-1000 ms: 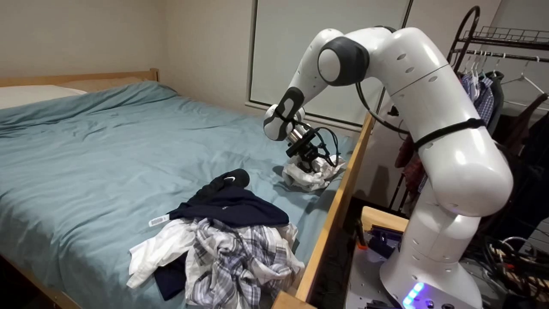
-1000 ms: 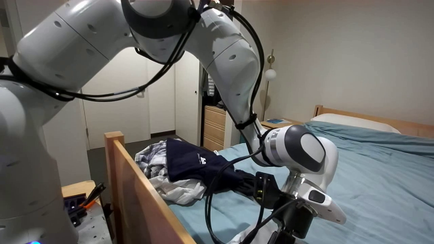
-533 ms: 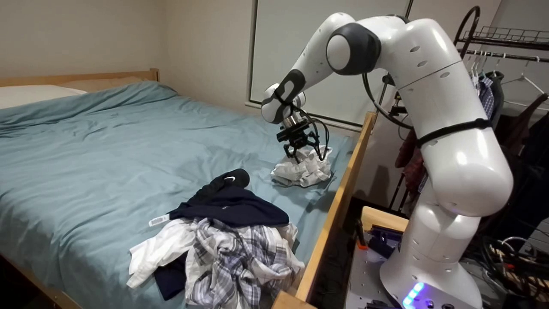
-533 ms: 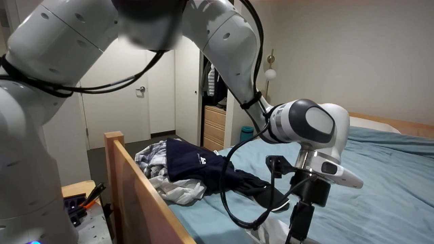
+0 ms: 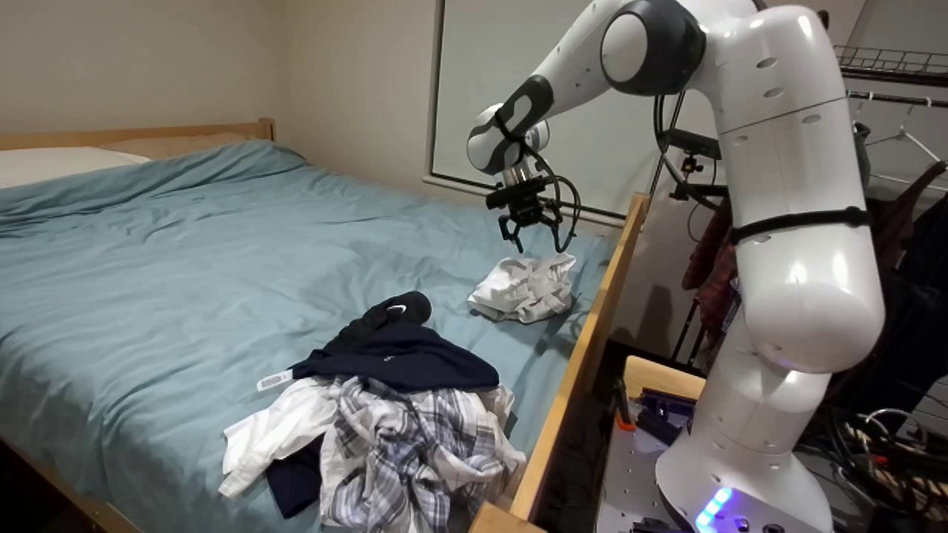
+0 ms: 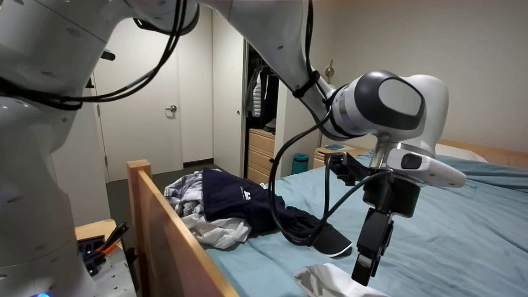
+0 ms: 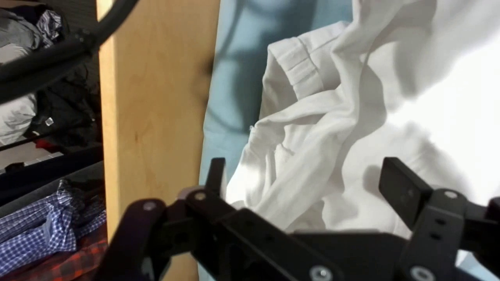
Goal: Fold the white clothing on the right side of the bed
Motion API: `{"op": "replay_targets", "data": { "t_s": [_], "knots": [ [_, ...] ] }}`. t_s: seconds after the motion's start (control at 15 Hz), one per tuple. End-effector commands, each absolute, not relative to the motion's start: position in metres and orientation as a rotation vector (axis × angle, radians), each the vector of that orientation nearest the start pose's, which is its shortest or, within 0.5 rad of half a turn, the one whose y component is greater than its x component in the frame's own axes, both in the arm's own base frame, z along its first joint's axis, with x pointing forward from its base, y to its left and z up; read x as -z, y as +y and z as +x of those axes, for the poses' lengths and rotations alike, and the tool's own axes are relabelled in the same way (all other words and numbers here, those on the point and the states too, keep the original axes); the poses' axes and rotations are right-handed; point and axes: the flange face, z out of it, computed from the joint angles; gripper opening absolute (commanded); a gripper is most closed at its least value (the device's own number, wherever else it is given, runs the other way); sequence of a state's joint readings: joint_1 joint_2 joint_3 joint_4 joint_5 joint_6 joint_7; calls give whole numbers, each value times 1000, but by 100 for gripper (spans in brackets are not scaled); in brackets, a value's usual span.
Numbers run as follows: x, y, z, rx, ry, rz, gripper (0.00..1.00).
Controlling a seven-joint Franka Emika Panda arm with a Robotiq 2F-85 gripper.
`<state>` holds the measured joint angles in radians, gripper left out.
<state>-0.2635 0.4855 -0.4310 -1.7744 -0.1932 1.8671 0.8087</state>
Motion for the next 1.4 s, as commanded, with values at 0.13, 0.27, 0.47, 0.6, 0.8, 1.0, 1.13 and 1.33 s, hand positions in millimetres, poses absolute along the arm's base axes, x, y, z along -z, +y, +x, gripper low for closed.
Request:
{"op": "replay_targets", "data": {
  "t_s": [0.13,0.27,0.47,0.6,0.8,1.0,1.13,1.33],
  "knots": [
    [-326,-367,527,-223,2103,-2778,100],
    [-335,-346,564,-68,2028,-2804,100],
    [-346,-301,603,88,1918,-2832,100],
    [-356,-274,614,184,1832,-2872,100],
    [-369,-252,616,261,1678,-2929,100],
    [-384,-249,607,361,1612,-2921,100],
    [-375,-250,624,324,1675,-2915,100],
    [-372,-250,624,317,1675,-2919,100]
  ]
}}
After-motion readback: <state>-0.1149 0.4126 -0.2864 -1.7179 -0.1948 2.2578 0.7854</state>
